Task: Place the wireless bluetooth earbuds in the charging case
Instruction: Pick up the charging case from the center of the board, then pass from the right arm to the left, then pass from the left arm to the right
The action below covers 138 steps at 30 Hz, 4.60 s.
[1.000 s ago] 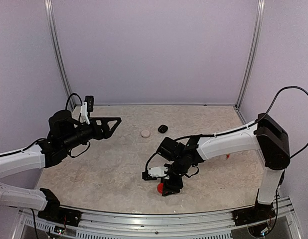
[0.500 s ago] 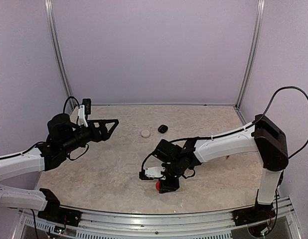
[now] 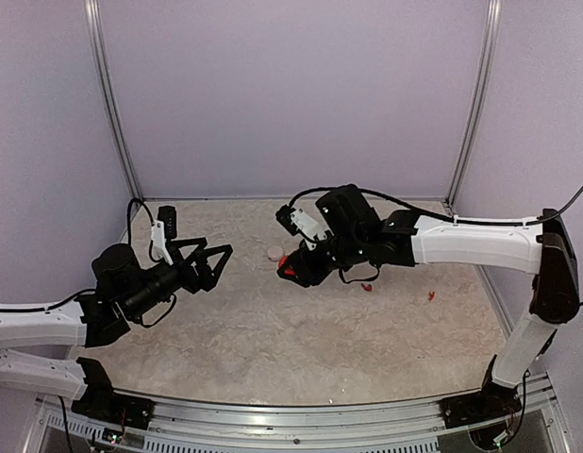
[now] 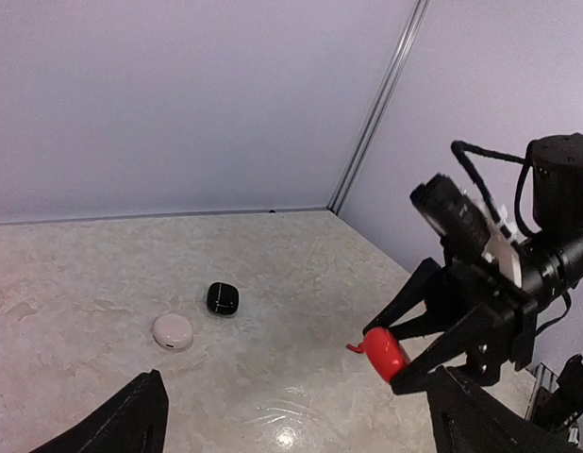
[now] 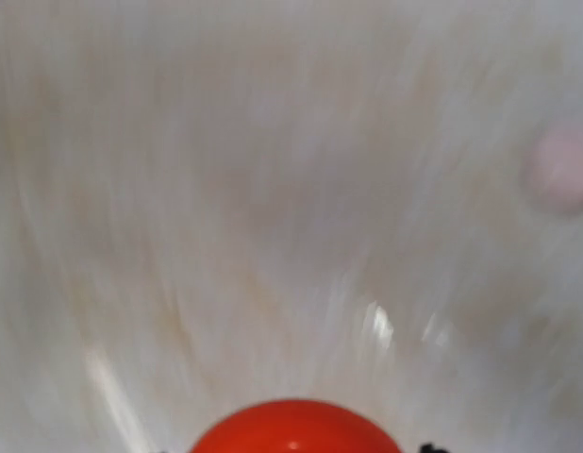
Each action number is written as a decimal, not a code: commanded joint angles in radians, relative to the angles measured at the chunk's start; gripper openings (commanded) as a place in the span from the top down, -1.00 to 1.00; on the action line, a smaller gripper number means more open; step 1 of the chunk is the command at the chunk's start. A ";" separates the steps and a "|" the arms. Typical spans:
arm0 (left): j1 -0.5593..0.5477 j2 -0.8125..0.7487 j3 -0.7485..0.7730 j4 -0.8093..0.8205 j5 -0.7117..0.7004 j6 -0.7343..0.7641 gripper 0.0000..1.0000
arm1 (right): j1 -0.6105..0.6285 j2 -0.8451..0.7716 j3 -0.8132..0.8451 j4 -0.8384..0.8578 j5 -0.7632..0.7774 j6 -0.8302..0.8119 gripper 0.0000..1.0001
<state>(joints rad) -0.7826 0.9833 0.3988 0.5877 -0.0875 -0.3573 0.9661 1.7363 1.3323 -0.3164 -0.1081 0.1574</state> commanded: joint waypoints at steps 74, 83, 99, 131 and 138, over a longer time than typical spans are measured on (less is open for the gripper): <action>-0.330 0.400 0.154 0.608 -0.168 0.240 0.67 | 0.056 -0.410 -0.307 0.674 -0.016 0.253 -0.88; -0.265 0.270 0.092 0.600 0.213 0.158 0.67 | -0.078 -0.465 -0.199 0.447 -0.484 0.045 -0.62; -0.252 0.261 0.148 0.507 0.403 0.121 0.73 | -0.014 -0.335 -0.024 0.201 -0.659 -0.091 -0.27; -0.265 0.315 0.215 0.438 0.405 0.158 0.21 | -0.004 -0.315 -0.019 0.218 -0.640 -0.079 0.66; -0.267 0.322 0.212 0.433 0.387 0.152 0.16 | -0.002 -0.333 -0.030 0.233 -0.626 -0.072 0.67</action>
<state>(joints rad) -1.0439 1.2991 0.5846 1.0195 0.3183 -0.2123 0.9546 1.4288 1.3006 -0.1074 -0.7479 0.0761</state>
